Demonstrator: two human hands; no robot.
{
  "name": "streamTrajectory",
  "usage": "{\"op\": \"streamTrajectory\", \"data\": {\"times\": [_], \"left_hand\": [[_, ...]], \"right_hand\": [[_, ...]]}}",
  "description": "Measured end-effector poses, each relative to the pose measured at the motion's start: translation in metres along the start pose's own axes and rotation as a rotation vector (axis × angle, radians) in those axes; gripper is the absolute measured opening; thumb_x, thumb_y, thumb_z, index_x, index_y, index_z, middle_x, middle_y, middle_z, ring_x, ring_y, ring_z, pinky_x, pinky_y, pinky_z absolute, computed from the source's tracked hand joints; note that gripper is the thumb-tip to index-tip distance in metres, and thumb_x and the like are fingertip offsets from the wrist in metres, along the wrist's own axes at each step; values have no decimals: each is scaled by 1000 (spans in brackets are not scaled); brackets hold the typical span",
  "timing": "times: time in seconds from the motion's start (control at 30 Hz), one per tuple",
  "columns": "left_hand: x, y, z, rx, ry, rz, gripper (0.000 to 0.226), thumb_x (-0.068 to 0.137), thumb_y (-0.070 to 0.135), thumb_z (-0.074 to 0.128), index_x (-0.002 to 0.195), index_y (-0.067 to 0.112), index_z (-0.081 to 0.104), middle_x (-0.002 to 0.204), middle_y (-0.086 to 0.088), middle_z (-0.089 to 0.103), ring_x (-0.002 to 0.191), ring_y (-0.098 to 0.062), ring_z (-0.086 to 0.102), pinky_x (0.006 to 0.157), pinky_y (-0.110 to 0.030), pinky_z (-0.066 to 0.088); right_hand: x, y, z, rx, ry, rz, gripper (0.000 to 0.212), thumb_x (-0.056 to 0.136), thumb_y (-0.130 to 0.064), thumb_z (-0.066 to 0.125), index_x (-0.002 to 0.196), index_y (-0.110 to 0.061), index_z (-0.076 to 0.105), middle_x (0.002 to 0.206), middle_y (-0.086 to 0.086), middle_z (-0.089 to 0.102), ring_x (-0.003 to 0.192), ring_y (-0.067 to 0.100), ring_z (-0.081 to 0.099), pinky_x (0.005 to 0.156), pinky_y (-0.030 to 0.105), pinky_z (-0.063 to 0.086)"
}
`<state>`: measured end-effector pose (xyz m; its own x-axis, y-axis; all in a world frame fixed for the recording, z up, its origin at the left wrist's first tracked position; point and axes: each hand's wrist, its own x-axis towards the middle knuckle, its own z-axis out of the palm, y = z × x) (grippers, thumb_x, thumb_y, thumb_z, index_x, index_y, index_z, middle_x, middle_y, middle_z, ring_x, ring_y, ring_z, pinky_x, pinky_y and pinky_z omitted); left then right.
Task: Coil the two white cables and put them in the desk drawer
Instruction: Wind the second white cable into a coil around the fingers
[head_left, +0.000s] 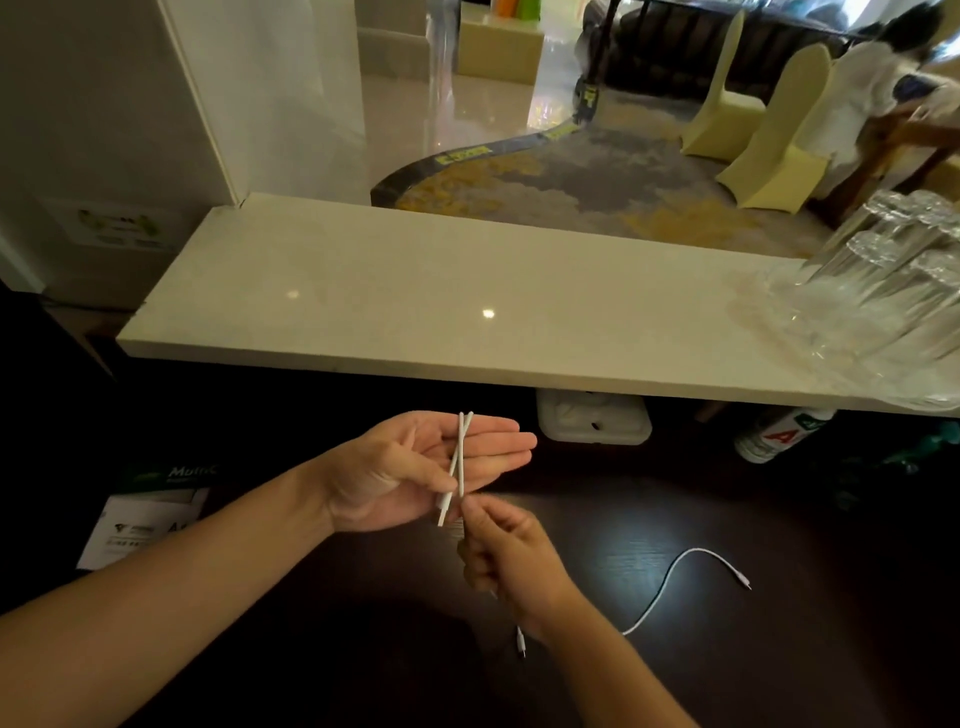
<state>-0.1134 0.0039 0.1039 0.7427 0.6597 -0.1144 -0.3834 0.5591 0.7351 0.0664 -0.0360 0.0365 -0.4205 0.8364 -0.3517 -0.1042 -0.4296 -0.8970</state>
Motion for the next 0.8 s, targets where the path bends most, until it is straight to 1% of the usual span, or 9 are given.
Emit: {"op": "streamTrajectory", "data": {"times": [0.1,0.17,0.23,0.33,0.47,0.53,0.63,0.73,0.8], "left_hand": [[1,-1,-6,66,59,-8,74,77,-31,30,146,-4,31,150,-22,43,142,-30,38,117,-38,26],[1,-1,-9,93,124,-10,75,77,-32,31,145,-3,33,148,-19,47,140,-26,42,116,-36,28],[2,-3,-13,136,201,6,76,76,-35,29,144,-2,35,146,-16,50,138,-23,45,115,-33,29],[3,-5,-21,265,286,-5,75,78,-36,31,145,-2,34,145,-13,52,136,-19,47,114,-30,34],[2,-7,-15,339,174,-95,66,78,-33,35,139,-6,41,128,-11,66,132,-25,50,119,-43,25],[2,-6,-4,294,69,-140,70,75,-36,28,138,-7,39,132,-15,63,136,-29,46,119,-40,24],[2,1,13,147,-56,-121,71,77,-33,26,144,-9,31,149,-27,41,142,-33,36,119,-37,26],[4,10,20,19,-97,-21,73,73,-29,26,144,-11,31,151,-31,35,144,-39,30,121,-44,18],[7,14,19,-4,-77,52,75,71,-26,27,145,-11,29,152,-30,33,145,-39,28,121,-46,14]], "right_hand": [[-2,-9,-4,-150,53,-33,28,91,-38,59,90,-12,71,52,-6,36,47,10,31,45,24,29],[-6,-20,-6,-317,56,-61,29,93,-35,58,92,-10,72,49,-13,43,45,6,35,48,22,30],[-11,-34,-3,-624,-7,-122,23,99,-27,54,94,-13,71,50,-18,51,46,1,43,53,16,33],[-20,-69,2,-1082,-131,-229,21,98,-24,52,86,-16,67,59,-11,54,51,5,46,55,20,37],[-20,-139,-1,-1282,-121,-473,15,90,-16,60,79,-13,70,66,-1,65,58,11,55,60,30,46],[-5,-164,-9,-1165,-127,-475,11,89,-16,66,82,-14,73,67,-7,67,60,6,58,61,21,47],[28,-163,-28,-812,-144,-363,7,87,-13,71,81,-16,75,61,-12,66,57,-1,56,60,14,44],[49,-116,-36,-326,-150,-210,21,90,-3,60,82,-15,75,68,-3,70,60,8,61,55,18,48],[50,-77,-26,-79,-140,-83,30,86,3,51,72,-17,69,63,2,62,56,14,55,48,20,42]]}}
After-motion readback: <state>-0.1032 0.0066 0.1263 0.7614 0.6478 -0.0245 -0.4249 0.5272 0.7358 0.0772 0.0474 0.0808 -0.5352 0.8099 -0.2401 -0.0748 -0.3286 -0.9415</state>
